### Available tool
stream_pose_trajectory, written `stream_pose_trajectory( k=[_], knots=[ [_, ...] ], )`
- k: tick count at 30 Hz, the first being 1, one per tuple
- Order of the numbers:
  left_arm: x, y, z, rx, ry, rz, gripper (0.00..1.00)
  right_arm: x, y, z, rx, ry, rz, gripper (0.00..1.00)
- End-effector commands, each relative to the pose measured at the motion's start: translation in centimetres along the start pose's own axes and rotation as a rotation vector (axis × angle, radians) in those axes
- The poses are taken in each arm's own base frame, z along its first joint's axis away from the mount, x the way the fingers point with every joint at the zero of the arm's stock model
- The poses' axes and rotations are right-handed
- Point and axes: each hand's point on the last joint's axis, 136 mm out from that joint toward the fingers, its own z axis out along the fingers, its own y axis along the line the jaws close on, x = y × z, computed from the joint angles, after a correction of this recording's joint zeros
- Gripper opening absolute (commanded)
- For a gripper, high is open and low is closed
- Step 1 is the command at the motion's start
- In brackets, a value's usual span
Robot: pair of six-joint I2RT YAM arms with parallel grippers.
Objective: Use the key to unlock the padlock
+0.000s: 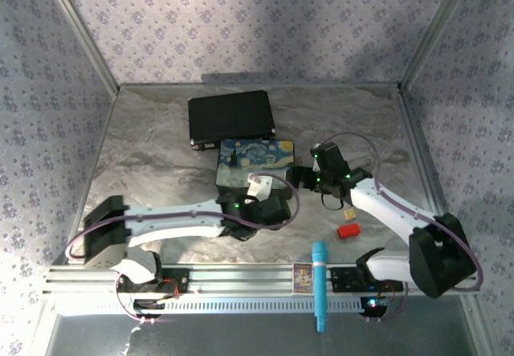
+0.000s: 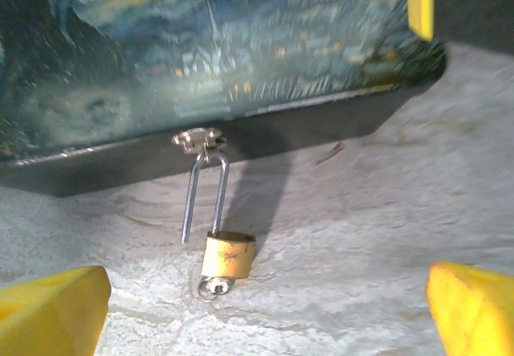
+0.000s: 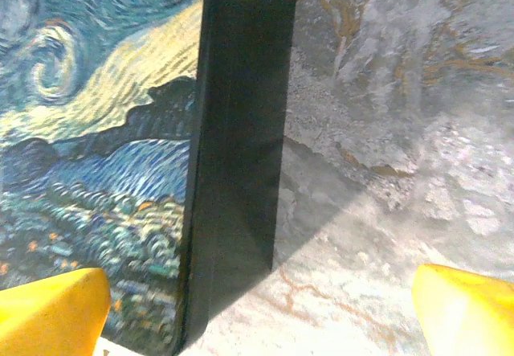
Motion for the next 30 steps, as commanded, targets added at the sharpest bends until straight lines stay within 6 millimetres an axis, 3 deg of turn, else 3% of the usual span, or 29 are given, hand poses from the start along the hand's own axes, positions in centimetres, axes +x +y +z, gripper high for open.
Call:
stream_pose_trajectory(
  k=[1, 4, 9, 14, 18, 24, 30],
  knots=[
    [-0.6, 1.3, -1.4, 0.047, -0.027, -0.053, 1.00, -0.9, 1.0, -3.5, -0.022, -0.034, -0.046, 0.99],
    [-0.6, 3.2, -2.2, 0.112, -0.021, -0.138, 1.00, -0.3, 2.8, -5.2, -0.117, -0.043, -0.076, 0.99],
    [0.0, 6.5, -2.5, 0.241, -0.022, -0.309, 1.00, 3.0, 6.8, -6.1, -0.195, -0.032, -0.226, 0.98],
    [0.5, 9.9, -2.8, 0.294, -0.068, -0.450, 1.00, 6.6, 10.4, -3.0, -0.232, 0.010, -0.305, 0.91],
    [1.2, 11.1, -2.8, 0.310, -0.057, -0.509, 1.00, 8.3, 12.0, 0.0, -0.222, 0.049, -0.326, 0.84],
    [2.2, 11.4, -2.0, 0.291, -0.028, -0.524, 1.00, 9.6, 12.1, 3.8, -0.184, 0.085, -0.308, 0.70],
    [2.4, 10.6, -1.3, 0.307, -0.004, -0.526, 1.00, 10.8, 11.8, 5.9, -0.163, 0.118, -0.322, 0.67]
  ],
)
